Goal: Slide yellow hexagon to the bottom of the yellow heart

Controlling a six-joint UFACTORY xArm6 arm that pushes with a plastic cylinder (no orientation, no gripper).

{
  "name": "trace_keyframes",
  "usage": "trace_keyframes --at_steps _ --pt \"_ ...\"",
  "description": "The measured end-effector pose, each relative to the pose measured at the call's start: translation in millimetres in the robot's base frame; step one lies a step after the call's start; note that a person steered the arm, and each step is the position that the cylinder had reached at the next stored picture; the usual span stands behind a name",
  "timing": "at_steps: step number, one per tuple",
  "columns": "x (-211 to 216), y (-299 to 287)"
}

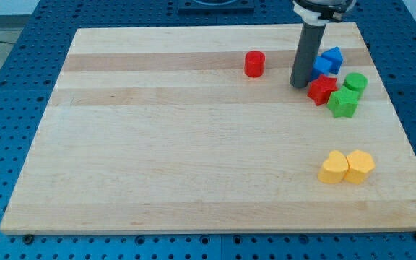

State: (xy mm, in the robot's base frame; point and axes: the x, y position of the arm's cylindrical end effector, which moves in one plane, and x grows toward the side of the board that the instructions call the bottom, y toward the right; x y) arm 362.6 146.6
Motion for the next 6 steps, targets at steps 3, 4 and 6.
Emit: trace_keyframes --at_steps 3,4,6 --pt "2 -36" --pt "26 -35" --pt "89 47"
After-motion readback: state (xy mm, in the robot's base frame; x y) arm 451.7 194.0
